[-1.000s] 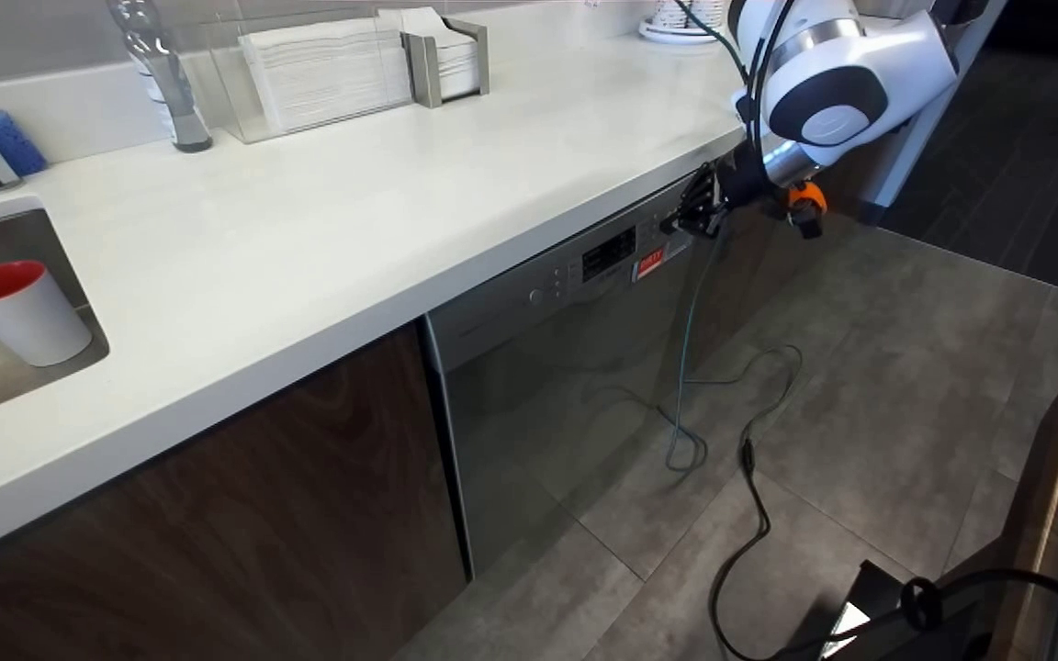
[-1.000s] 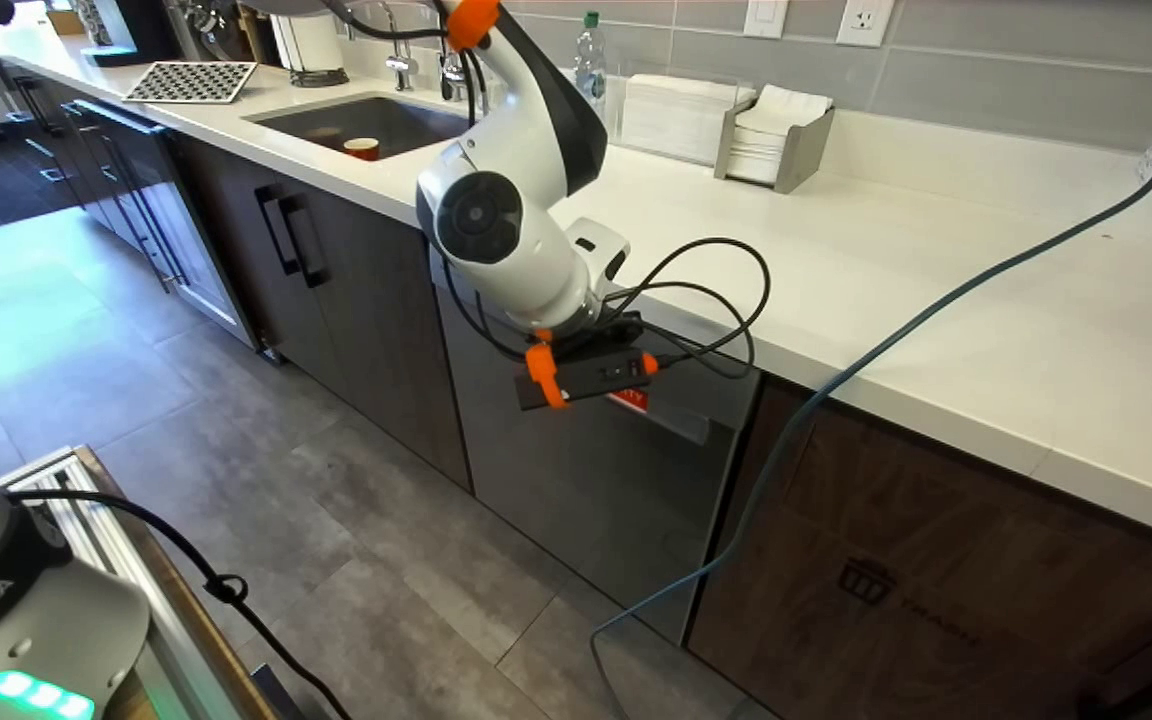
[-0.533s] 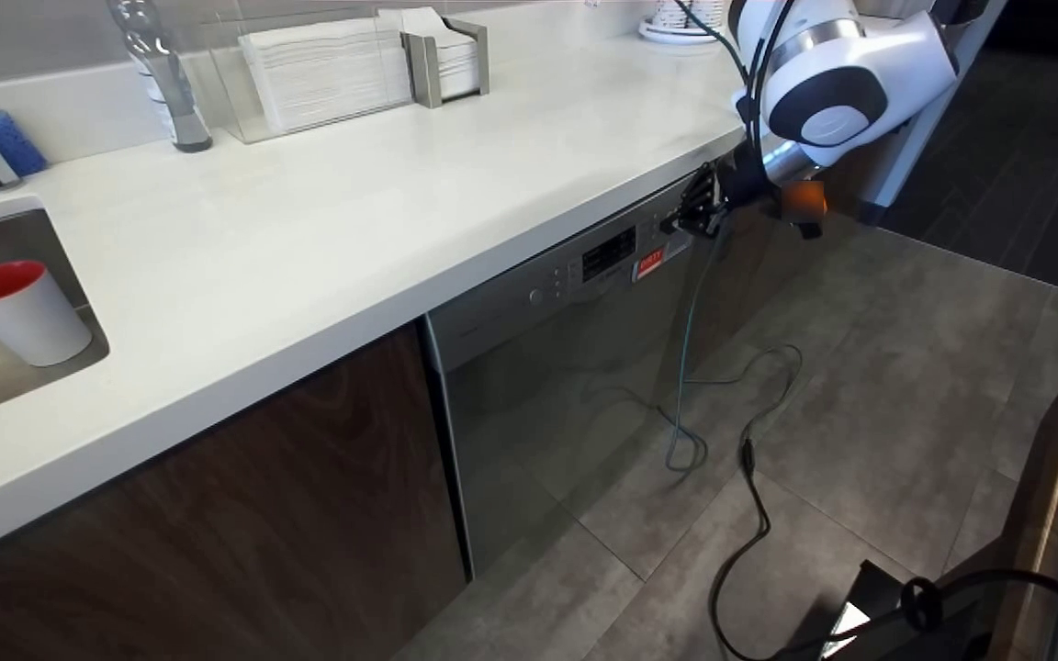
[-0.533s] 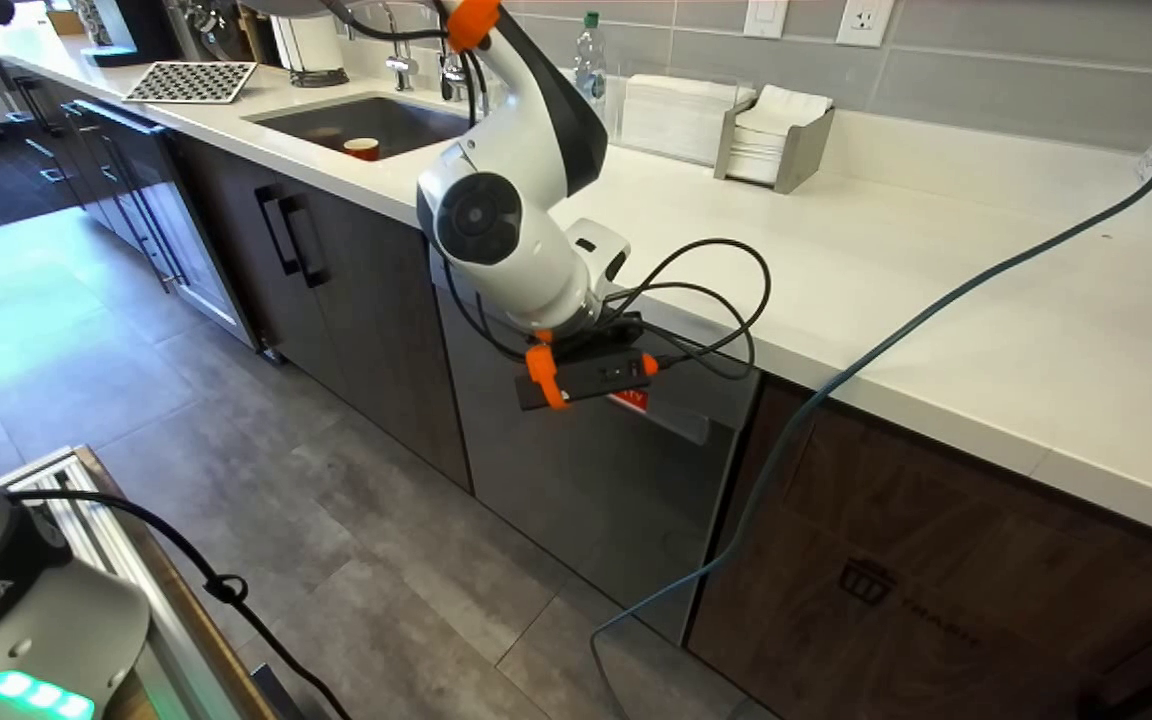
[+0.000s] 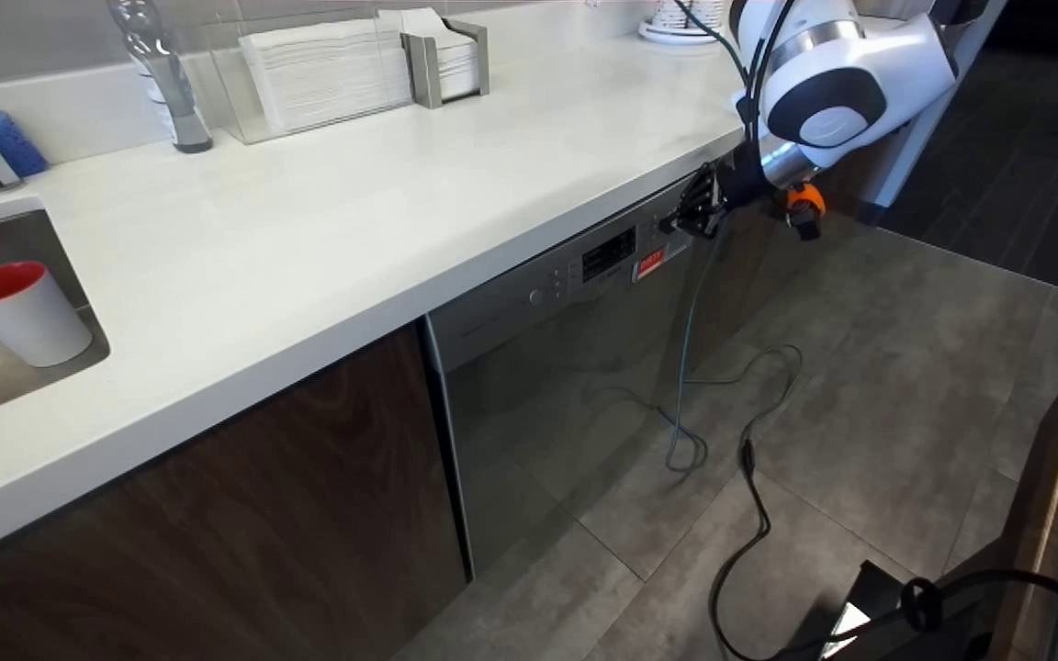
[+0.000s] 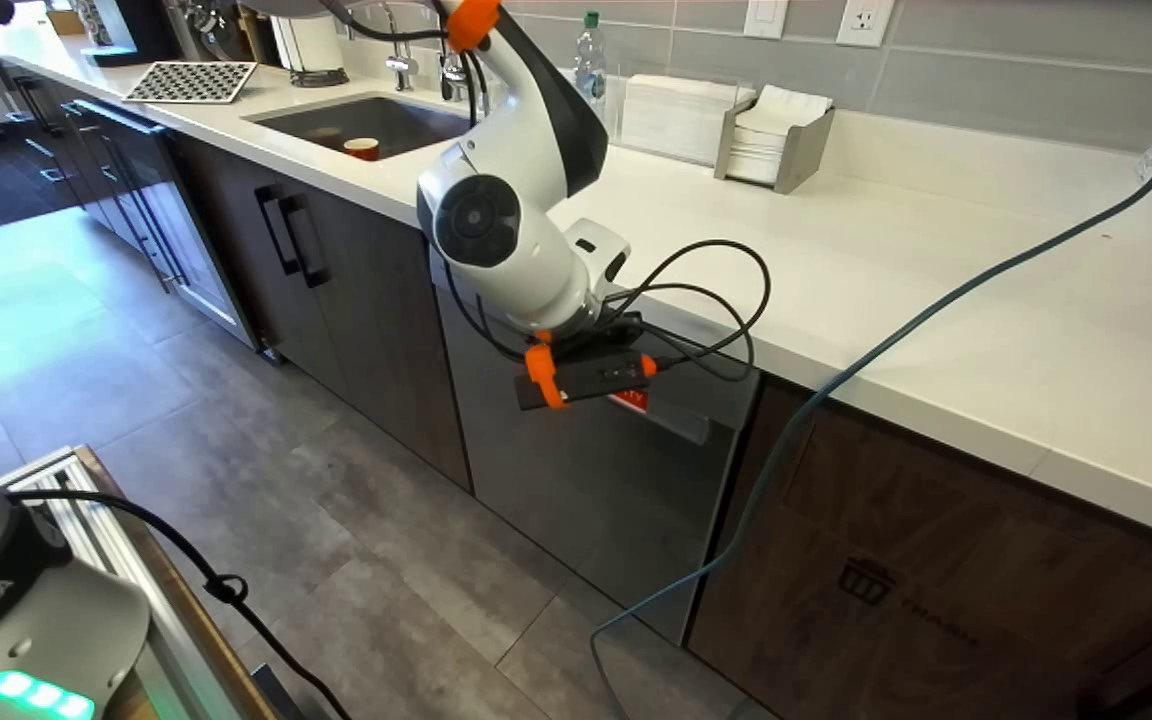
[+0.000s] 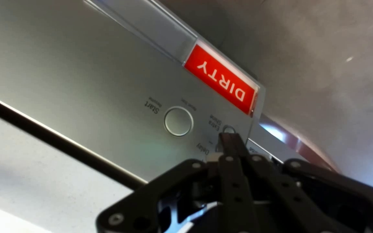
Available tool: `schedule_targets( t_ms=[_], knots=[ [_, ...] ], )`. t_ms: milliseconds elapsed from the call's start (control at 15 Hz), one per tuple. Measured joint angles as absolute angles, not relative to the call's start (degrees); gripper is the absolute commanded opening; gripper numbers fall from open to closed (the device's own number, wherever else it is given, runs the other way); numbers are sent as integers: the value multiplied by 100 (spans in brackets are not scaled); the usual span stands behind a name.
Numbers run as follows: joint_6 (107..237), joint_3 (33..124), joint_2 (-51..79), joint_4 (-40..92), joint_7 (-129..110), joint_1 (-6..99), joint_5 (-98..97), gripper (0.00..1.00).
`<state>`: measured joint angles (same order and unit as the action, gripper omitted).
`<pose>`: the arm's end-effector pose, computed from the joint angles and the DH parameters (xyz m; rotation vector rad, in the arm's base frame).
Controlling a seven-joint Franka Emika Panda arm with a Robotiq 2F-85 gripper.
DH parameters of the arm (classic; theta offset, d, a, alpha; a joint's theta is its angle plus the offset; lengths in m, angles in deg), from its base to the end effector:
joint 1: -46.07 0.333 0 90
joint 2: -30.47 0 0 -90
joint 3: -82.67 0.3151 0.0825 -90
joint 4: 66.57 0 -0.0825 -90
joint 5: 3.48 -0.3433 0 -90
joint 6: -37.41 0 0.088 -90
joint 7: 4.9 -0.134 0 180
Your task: Press a button on the dishwasher.
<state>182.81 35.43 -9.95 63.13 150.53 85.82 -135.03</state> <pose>0.4837 -0.0959 0.1457 2.6451 0.9544 0.9939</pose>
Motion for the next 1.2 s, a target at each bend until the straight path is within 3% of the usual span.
schedule_targets(
  t_ms=[1200],
  knots=[
    [18280,3555,-1145,6212,15046,8580,-13611,0]
  ],
)
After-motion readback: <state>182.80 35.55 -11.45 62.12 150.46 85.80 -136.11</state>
